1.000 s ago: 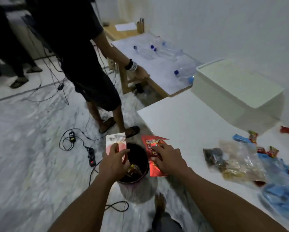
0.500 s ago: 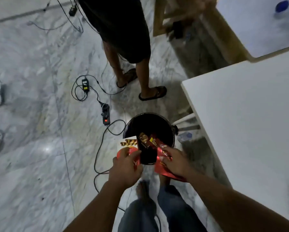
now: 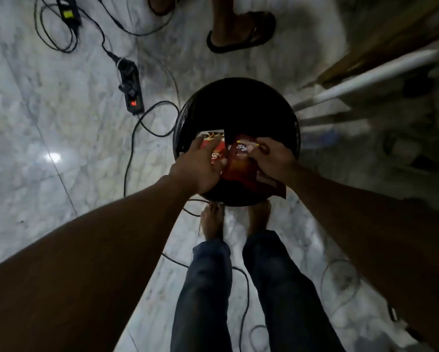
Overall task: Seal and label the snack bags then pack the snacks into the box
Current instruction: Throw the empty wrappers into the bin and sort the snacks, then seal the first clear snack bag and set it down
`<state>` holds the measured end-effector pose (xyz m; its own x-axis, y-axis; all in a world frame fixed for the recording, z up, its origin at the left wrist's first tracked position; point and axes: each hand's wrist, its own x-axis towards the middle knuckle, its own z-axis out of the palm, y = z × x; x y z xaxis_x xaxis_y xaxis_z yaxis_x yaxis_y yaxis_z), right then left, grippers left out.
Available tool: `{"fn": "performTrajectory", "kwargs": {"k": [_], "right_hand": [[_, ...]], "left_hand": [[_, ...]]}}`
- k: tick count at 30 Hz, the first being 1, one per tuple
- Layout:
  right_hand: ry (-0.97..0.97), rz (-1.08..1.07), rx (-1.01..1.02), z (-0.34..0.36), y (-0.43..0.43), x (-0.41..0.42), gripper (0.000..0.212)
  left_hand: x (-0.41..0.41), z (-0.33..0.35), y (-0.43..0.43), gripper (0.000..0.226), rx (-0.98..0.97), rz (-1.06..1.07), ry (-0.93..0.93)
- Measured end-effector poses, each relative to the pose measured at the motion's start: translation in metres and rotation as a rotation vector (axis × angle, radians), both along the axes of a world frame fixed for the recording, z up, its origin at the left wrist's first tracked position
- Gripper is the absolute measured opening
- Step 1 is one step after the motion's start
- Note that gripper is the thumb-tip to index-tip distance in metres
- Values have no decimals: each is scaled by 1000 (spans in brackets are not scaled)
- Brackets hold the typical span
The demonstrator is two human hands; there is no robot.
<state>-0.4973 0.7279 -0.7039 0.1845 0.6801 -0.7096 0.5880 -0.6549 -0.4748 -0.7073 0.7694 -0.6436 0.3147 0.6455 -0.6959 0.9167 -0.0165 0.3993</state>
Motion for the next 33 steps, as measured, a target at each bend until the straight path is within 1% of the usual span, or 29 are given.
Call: {"fn": "performTrajectory", "kwargs": {"k": [2, 4, 9, 12, 17, 21, 25, 27, 30, 33], "right_hand": [[1, -15, -3, 9, -2, 3, 46], [31, -51, -14, 27, -5, 6, 40], [97, -128, -33, 97, -7, 9, 35], [111, -134, -45, 153, -13, 8, 33], [102, -158, 16, 278, -34, 14, 29], [18, -128, 65, 370, -66, 34, 34], [-51, -230, 124, 434, -110, 64, 26], [-93, -318, 167, 459, -136, 86, 26], [-156, -458, 230, 484, -180, 120, 25], [-170, -610, 290, 497, -224, 155, 21]], "left_hand": [[1, 10, 2, 68, -17, -4, 2], [3, 30, 4, 70, -31, -53, 11], [13, 101, 6, 74, -60, -123, 47], [28, 158, 1, 71, -82, -148, 20], [53, 261, -20, 64, -46, -231, -45], [78, 319, -36, 62, -38, -361, -69], [113, 357, -49, 57, 30, -449, -103], [141, 376, -56, 54, 93, -516, -128], [192, 404, -73, 52, 160, -605, -195], [246, 427, -101, 50, 235, -668, -235]]}}
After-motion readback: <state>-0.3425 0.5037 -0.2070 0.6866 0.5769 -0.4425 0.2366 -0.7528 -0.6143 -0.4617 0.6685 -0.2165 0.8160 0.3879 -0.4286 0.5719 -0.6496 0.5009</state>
